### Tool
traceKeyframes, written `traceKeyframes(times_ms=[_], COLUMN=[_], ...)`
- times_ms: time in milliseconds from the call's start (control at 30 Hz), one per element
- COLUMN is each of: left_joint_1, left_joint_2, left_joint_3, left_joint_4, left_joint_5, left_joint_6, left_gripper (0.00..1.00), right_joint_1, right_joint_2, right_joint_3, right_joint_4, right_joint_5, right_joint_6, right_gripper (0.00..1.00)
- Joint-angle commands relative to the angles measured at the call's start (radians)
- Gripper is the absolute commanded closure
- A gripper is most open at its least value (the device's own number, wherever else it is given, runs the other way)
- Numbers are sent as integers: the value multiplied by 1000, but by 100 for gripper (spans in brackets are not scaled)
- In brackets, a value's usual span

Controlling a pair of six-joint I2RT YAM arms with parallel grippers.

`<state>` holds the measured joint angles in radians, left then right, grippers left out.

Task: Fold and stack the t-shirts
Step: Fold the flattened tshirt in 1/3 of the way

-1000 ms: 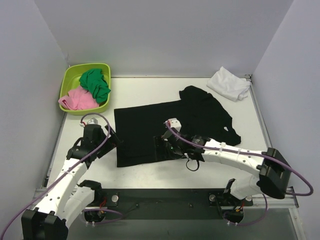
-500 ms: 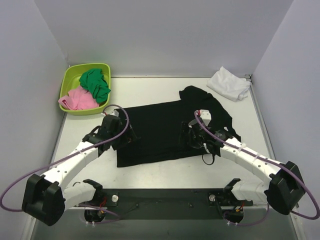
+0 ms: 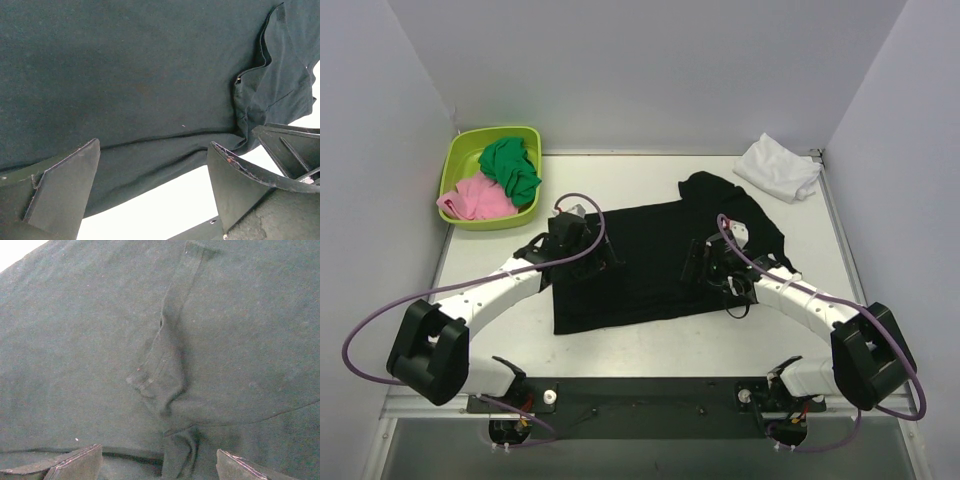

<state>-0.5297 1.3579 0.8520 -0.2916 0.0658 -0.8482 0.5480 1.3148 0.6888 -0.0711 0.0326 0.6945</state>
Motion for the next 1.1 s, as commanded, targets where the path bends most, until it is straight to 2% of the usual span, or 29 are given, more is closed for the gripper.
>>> traceKeyframes(times_ms=[0,233,600,900,1067], left_joint_1=[-9,-9,-1,4,22], left_joint_2=[-14,-36,-89,-167,-278], left_joint_3=[9,-60,-82,-59,-155], left_joint_4=[63,72,25,-303,-360], left_joint_5=[15,-3,-27,-225,-258], left_joint_6=[15,9,23,12,-37], left_gripper=[2,3,2,9,15], right_joint_1=[3,58,177,231,236], right_joint_2=[-11,29,40,-40,-89], right_joint_3=[-12,0,31,43,2], right_joint_4=[57,62,31,-44,-33], right_joint_5=[-91,-129,-51,49,55], right_joint_6=[57,112,134,102,100], right_gripper=[0,0,0,0,0])
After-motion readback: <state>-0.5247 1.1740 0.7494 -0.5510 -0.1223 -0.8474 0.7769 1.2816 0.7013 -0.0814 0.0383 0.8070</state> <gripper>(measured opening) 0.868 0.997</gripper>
